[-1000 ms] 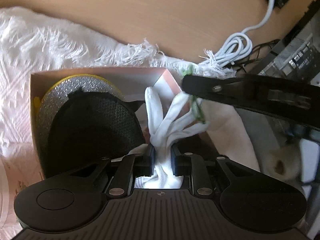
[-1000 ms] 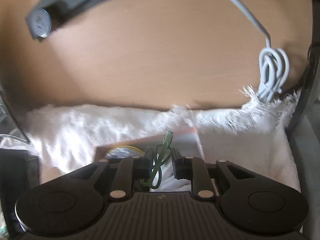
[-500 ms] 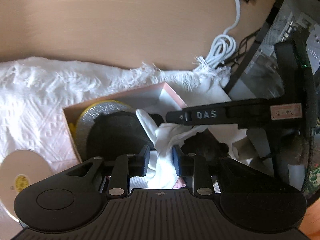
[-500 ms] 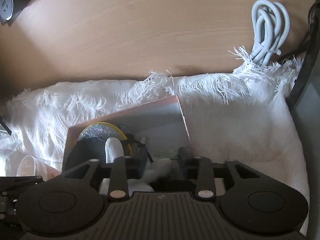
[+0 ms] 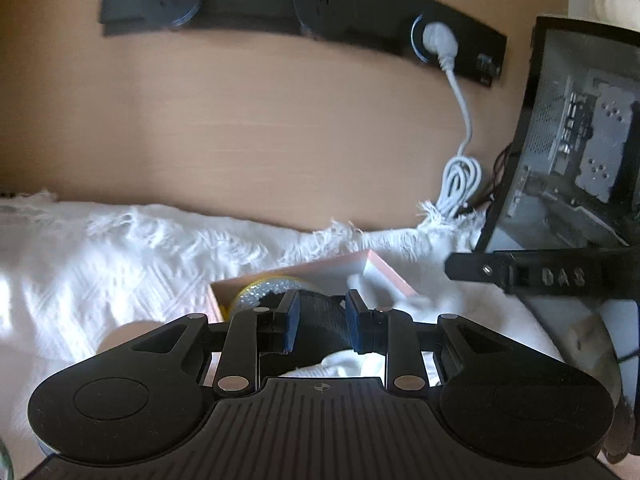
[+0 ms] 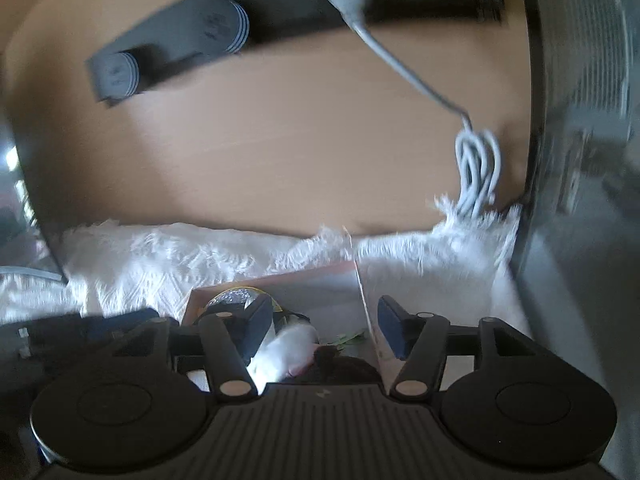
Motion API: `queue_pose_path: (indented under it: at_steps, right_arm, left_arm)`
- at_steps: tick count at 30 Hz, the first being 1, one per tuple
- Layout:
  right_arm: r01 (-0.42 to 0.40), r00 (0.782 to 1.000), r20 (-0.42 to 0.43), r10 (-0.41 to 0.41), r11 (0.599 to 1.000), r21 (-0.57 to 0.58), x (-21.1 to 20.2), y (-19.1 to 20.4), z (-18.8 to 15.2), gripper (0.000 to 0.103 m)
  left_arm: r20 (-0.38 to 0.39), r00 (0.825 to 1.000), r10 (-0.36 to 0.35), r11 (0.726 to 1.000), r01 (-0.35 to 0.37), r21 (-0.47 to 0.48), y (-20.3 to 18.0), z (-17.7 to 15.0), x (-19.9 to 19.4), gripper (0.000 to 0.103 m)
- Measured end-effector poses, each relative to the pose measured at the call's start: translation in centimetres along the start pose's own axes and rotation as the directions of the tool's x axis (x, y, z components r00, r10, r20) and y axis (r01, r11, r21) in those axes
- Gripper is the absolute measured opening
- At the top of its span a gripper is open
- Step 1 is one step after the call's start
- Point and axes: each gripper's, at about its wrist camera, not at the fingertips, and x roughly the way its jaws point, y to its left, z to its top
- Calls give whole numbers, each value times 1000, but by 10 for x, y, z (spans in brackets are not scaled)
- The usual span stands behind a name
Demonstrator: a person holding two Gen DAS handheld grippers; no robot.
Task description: Organize soft objects
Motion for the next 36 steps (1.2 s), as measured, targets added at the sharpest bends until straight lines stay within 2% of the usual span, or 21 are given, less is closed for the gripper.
queue_pose_path:
  at_steps: [3,7,10,13,15,17,20,23,24,25,26,29,30,32,36]
  right_arm:
    - [4,999,43,-1,998,-65,-18,4,-13,61]
    - [29,997,70,-23,996,-84,-34,-2,-28,61]
    - [-44,998,50,49,994,-102,-43,-8,-41,66]
    - [-142,990,-7,142,976,-164,-44,-3,-61,68]
    - [-187,982,-56,179,959,-214,-39,4,-79,69]
    - [-222,973,-114,198,942,-250,-30,12,-98,69]
    - [-258,956,-212,202,925,-280,-8,26,-126,69]
    - [-269,943,-276,184,912,-310,10,38,-147,69]
    - [-260,945,-281,169,909,-325,13,41,-152,72]
    - [-243,955,-248,160,903,-355,11,44,-157,74]
    - [-231,961,-231,152,899,-371,7,45,-163,79]
    - [-169,974,-204,95,907,-387,11,46,-162,101]
    - [-159,975,-205,84,911,-382,14,44,-161,103]
    - [-191,966,-230,117,925,-329,19,35,-158,103]
    - [-197,972,-190,140,924,-327,21,23,-161,103]
  left_arm:
    - [13,999,33,999,-33,-18,-5,-10,-11,28]
    - [21,993,117,992,-116,-41,-11,-26,-24,28]
    - [1,986,165,984,-164,-68,-11,-40,-39,28]
    - [-47,971,235,967,-239,-87,-11,-71,-54,28]
    - [-115,948,296,947,-307,-97,-12,-101,-61,28]
    - [-178,917,357,916,-381,-128,-12,-130,-65,28]
    - [-228,885,406,875,-448,-184,-10,-160,-69,28]
    - [-193,875,445,857,-478,-191,-19,-174,-75,28]
    - [-189,873,449,855,-481,-192,-22,-176,-75,28]
    - [-186,873,450,854,-482,-198,-24,-177,-75,30]
    - [-183,872,455,852,-486,-197,-27,-177,-75,35]
    - [-175,868,465,851,-492,-181,-35,-178,-70,48]
    - [-172,865,472,849,-498,-175,-38,-178,-68,49]
    - [-163,860,484,843,-508,-176,-41,-180,-66,51]
    - [-154,851,503,829,-525,-195,-45,-183,-67,51]
